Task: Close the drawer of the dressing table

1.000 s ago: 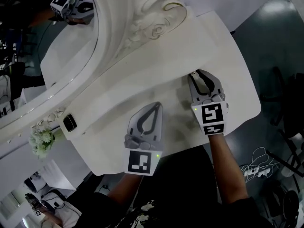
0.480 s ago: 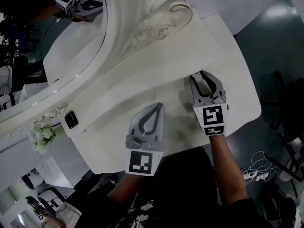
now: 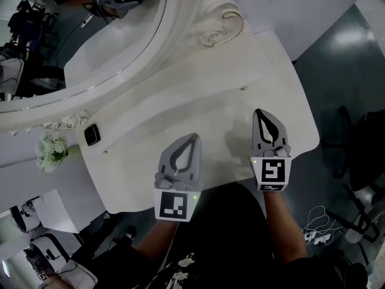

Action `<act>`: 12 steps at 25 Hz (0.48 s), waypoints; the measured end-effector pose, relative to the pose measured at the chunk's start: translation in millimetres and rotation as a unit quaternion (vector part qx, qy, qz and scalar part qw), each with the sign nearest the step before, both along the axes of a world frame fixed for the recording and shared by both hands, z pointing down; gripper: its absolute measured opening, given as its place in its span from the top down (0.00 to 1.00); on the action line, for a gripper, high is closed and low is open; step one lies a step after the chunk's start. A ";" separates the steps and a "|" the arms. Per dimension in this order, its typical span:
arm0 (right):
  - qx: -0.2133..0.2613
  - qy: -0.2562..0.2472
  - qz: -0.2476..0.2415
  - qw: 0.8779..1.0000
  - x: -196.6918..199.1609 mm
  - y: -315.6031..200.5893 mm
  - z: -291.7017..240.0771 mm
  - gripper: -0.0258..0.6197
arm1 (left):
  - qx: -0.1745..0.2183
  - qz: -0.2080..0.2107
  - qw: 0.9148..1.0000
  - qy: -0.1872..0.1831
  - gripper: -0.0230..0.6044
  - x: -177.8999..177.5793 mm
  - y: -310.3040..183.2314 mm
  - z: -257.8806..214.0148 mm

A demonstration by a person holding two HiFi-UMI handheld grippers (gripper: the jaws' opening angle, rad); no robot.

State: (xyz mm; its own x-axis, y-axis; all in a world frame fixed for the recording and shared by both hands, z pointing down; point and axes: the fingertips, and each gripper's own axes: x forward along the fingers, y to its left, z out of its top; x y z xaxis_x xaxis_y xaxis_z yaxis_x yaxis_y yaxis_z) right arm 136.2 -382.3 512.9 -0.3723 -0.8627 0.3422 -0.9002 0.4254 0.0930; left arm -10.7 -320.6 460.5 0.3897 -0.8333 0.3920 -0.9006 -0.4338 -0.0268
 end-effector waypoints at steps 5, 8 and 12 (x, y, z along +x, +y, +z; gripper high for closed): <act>0.027 -0.049 -0.020 0.998 -2.2 31.4 -39.7 0.96 | 0.040 -0.016 0.999 -0.002 0.96 -2.7 18.0 -28.4; 0.039 -0.077 -0.031 0.996 -3.4 49.1 -62.1 0.96 | 0.062 -0.034 0.997 0.009 0.96 -1.6 31.3 -47.5; 0.062 -0.097 -0.049 0.992 -8.9 69.2 -92.8 0.96 | 0.087 -0.051 0.995 0.019 0.96 -5.6 49.0 -70.9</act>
State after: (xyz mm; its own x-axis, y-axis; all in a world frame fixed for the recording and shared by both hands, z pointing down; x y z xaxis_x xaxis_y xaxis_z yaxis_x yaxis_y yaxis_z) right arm 127.3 -313.2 420.1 -0.5055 -0.8497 0.1498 -0.8608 0.5085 -0.0205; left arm -16.3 -271.6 389.6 0.3109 -0.9234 0.2253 -0.9416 -0.3314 -0.0590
